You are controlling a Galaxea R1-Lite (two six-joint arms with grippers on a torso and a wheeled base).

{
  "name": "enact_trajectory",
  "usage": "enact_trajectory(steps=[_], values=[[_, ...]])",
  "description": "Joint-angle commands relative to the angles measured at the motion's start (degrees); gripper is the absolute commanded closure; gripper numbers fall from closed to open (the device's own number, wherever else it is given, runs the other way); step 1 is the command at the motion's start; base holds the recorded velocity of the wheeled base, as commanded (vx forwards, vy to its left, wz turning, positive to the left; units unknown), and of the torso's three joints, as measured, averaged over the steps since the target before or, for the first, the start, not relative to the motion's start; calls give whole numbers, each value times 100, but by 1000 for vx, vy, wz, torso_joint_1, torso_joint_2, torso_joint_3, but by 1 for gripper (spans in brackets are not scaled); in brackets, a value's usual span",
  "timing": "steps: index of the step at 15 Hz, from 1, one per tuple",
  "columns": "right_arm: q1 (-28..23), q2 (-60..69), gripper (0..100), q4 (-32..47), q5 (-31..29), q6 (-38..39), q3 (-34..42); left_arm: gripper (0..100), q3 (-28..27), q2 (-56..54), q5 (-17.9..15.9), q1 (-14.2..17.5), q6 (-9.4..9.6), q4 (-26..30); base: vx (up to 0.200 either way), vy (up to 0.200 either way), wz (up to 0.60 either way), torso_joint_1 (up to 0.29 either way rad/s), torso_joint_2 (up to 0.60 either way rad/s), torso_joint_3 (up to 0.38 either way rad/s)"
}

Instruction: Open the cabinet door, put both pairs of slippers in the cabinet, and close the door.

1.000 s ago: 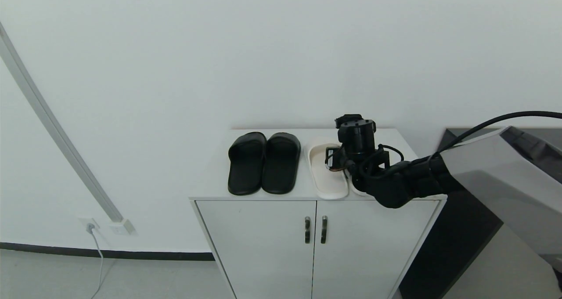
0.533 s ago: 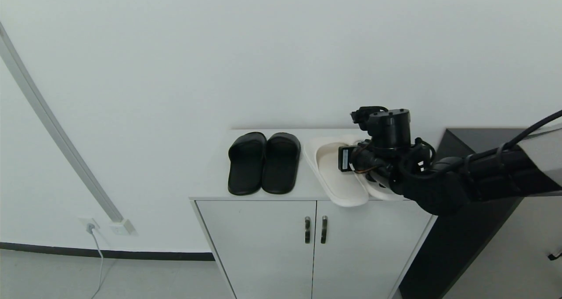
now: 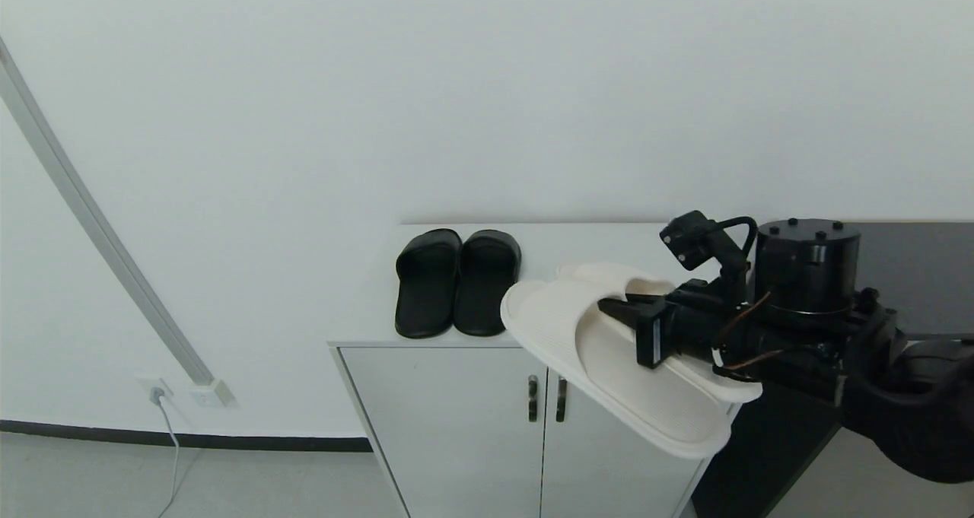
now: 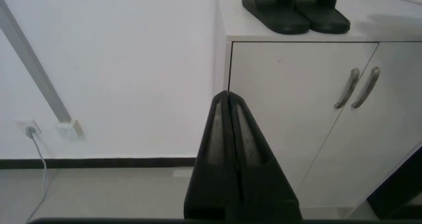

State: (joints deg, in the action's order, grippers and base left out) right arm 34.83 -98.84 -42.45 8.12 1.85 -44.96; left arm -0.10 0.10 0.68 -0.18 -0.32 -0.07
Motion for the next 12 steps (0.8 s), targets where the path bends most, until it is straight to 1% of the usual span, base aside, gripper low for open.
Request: enact_trajectory(steps=[1, 3, 6, 12], values=[[-20, 594, 100, -9, 436, 8, 497, 100, 1, -1, 2, 1, -3, -1, 0, 0, 0, 0, 0, 0], [-20, 577, 100, 0, 621, 8, 576, 100, 1, -1, 2, 1, -3, -1, 0, 0, 0, 0, 0, 0], [-20, 568, 100, 17, 665, 17, 576, 100, 1, -1, 2, 1, -3, -1, 0, 0, 0, 0, 0, 0], [-11, 506, 100, 17, 665, 17, 629, 100, 1, -1, 2, 1, -3, -1, -200, 0, 0, 1, 1, 0]])
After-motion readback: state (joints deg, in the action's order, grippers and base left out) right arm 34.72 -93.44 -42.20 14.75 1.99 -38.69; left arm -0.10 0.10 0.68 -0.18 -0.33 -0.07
